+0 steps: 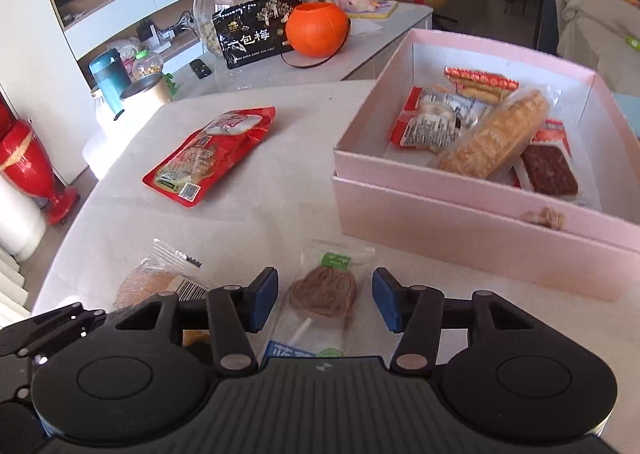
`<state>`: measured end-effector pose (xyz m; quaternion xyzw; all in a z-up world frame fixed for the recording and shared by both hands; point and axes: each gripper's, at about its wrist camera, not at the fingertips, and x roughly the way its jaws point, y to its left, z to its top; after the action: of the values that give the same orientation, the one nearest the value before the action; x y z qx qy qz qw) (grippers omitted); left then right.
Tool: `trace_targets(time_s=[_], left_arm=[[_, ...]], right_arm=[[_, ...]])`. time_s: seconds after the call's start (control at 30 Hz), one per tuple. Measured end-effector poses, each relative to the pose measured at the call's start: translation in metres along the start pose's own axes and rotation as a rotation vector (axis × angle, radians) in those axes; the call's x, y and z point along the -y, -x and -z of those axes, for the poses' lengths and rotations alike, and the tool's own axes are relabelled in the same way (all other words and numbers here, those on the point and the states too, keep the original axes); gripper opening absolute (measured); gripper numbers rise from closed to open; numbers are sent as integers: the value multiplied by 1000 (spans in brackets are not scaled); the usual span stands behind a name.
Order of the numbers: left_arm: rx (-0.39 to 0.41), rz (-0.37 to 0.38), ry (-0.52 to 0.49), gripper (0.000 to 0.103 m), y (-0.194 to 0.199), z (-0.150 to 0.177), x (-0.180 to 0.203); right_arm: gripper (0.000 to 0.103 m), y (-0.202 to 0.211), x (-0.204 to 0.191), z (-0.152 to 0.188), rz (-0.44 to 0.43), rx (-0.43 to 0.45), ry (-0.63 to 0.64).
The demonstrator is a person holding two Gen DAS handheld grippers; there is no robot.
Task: Organize snacks
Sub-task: 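Grasp the blueberry hawthorn lollipop packet with the right gripper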
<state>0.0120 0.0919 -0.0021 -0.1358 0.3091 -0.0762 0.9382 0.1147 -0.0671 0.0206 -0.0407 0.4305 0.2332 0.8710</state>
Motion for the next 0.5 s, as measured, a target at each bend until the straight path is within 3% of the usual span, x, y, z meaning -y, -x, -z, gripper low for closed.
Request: trace_targets(time_s=[0.1,0.2,0.37,0.5], left_arm=[[1,-3,-8,59,0,0,1],[-1,-4,-17,59,0,0,2],[-16,-45,-72,59,2,-3,6],[-73,-68,-93,59,6,-10,4]], right_arm=[[41,1,-10,4,55,-8,109],[40,12,-2,13,67,-15,155],[40,33,32,32,120,-10,127],[41,44,53,43,115,2,85]])
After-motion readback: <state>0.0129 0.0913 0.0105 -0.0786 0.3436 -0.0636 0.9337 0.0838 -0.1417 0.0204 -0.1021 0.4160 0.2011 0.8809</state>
